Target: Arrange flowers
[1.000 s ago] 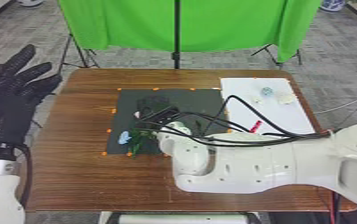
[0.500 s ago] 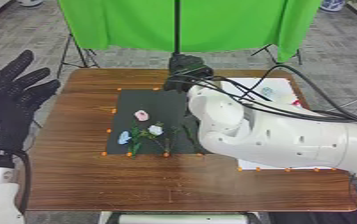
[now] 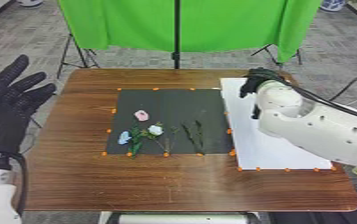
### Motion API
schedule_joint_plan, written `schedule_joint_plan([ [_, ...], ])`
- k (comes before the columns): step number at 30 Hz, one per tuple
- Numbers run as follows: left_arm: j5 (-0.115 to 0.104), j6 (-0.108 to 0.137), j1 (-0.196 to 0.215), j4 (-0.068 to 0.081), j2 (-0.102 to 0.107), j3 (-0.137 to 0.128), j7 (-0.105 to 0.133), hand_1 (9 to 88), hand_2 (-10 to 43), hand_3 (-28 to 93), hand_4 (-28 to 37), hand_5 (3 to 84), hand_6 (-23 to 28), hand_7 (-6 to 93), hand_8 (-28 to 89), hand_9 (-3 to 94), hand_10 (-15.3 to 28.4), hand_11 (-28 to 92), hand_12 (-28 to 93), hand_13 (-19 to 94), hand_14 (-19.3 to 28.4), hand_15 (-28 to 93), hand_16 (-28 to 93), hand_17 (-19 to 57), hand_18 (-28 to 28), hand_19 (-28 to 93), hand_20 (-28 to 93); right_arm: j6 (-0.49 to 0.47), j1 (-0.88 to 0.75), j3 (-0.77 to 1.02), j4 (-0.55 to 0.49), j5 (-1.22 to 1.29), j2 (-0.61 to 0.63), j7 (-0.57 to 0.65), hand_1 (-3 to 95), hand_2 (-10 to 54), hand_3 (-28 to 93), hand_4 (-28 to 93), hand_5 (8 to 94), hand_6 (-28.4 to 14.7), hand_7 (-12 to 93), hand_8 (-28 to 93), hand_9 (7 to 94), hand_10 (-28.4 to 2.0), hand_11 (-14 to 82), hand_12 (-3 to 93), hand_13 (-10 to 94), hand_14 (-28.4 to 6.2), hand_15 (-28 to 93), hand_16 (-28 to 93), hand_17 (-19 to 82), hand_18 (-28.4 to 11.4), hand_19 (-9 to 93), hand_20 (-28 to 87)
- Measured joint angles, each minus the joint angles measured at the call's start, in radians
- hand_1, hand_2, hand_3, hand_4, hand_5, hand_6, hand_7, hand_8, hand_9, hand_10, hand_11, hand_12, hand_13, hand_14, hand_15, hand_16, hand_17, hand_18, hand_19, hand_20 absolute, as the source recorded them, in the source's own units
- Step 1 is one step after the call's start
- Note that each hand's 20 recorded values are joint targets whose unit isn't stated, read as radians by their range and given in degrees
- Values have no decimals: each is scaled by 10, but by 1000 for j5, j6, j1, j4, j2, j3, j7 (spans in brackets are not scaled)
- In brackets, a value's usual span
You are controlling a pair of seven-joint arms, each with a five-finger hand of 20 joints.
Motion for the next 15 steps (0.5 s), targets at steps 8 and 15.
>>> schedule_joint_plan([
  [8,-3,-1,-3,10,-5,10,1,198,74,764,-283,319,70,109,-80,293,184,247,116,236,276,538,-100,-86,244,581,118,-10,-16,-35,63,15,21,0,324,-88,771,-257,507,-8,167,-125,571,-185,134,132,646,-133,562,109,309,-235,848,41],
  [15,-8,-1,-4,11,-5,20,10,198,74,765,-283,319,70,109,-80,293,184,249,117,236,275,539,-100,-85,243,581,117,-2,2,-73,95,13,-3,-11,331,-87,767,-261,484,-3,165,-129,577,-182,137,133,651,-128,564,110,312,-233,849,51],
])
